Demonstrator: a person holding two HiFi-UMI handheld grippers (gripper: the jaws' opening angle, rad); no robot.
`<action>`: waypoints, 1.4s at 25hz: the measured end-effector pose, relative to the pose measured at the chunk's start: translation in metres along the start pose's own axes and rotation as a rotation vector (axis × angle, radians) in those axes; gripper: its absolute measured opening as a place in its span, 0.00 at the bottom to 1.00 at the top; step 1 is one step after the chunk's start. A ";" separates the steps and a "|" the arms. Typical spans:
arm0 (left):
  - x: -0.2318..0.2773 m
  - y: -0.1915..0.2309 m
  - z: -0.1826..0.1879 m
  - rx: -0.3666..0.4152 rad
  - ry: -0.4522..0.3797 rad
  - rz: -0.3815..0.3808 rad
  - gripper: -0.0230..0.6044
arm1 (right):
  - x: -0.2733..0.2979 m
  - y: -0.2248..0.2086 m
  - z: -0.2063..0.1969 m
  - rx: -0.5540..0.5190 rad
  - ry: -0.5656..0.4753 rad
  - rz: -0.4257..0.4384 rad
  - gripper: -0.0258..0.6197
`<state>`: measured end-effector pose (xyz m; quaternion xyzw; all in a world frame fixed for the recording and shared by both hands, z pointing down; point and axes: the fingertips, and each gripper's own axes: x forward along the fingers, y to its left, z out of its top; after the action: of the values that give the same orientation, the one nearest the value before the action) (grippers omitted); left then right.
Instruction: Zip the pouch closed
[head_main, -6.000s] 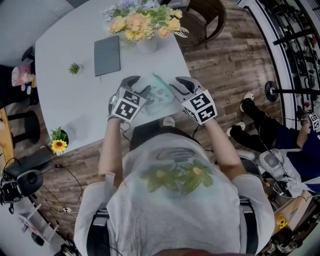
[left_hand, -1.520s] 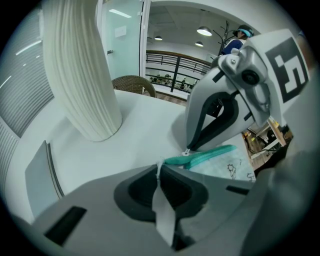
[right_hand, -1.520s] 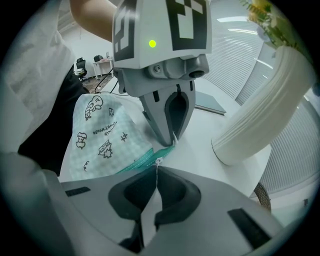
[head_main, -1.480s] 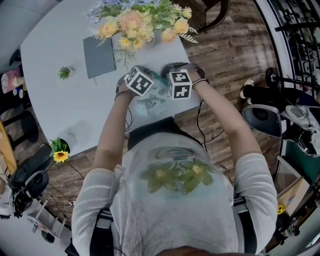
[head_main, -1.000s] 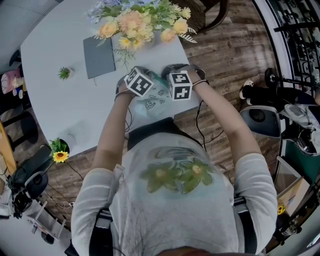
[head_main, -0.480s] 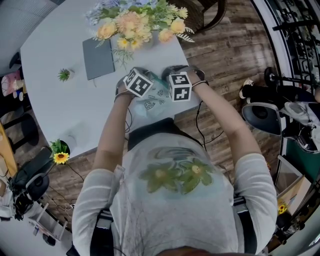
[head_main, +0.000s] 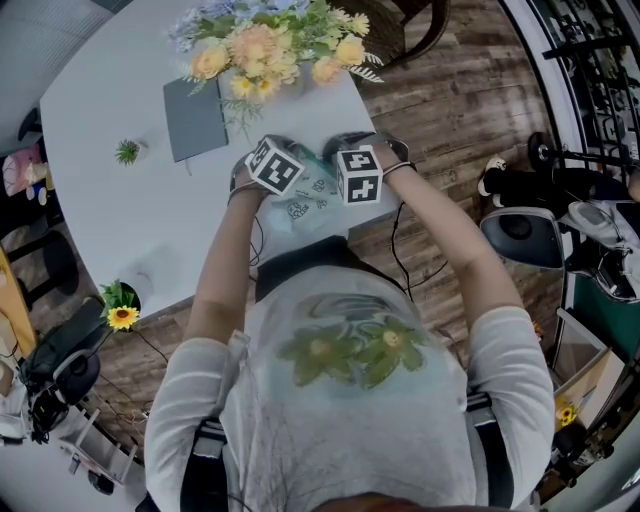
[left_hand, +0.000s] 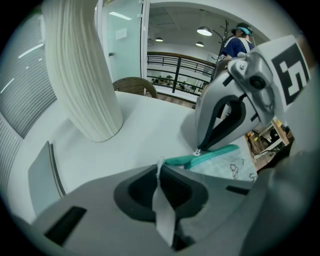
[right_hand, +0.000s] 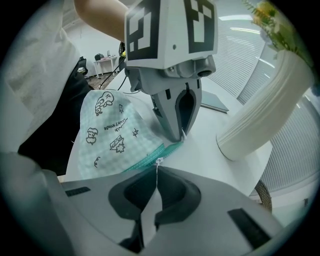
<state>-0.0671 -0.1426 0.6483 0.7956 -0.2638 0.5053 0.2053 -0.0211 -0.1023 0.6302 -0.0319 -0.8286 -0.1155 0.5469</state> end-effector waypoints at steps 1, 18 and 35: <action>0.000 0.000 0.000 0.000 0.001 0.000 0.07 | 0.000 0.000 -0.001 -0.002 0.001 -0.001 0.07; 0.000 0.001 0.001 0.003 -0.006 0.009 0.07 | -0.002 0.001 -0.004 -0.034 0.027 -0.010 0.07; 0.003 0.002 0.001 -0.011 0.005 0.039 0.07 | -0.004 0.006 -0.006 -0.017 0.039 -0.004 0.07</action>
<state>-0.0668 -0.1458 0.6502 0.7878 -0.2813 0.5099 0.2004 -0.0128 -0.0976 0.6301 -0.0326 -0.8168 -0.1241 0.5625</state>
